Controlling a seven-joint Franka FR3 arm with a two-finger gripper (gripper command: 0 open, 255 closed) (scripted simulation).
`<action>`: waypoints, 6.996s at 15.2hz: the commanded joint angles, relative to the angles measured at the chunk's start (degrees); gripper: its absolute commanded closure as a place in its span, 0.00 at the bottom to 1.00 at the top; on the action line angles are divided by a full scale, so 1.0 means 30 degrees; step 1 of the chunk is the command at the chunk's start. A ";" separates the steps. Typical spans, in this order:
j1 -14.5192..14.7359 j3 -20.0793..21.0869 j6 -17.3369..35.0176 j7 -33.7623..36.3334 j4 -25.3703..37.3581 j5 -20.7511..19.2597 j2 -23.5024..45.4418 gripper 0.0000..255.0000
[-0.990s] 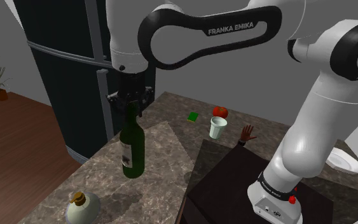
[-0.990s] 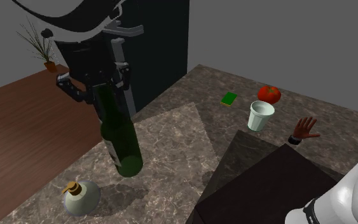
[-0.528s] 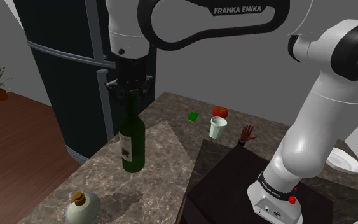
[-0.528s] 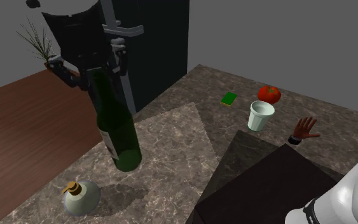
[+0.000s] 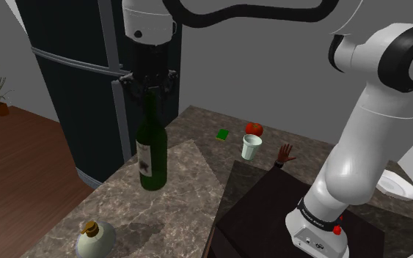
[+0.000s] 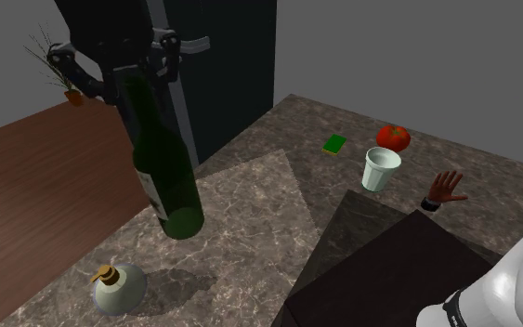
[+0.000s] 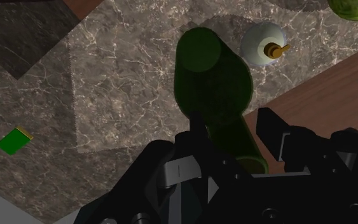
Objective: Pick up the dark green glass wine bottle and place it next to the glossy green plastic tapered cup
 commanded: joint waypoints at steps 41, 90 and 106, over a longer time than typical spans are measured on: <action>-0.5432 -0.7754 0.1009 -1.3462 -0.6739 0.3569 -0.7561 1.00; -1.3641 -1.6531 0.4232 -3.0305 0.4834 0.5379 0.7285 1.00; -1.3520 -1.6430 0.8106 -3.0552 0.1371 0.5558 0.7713 1.00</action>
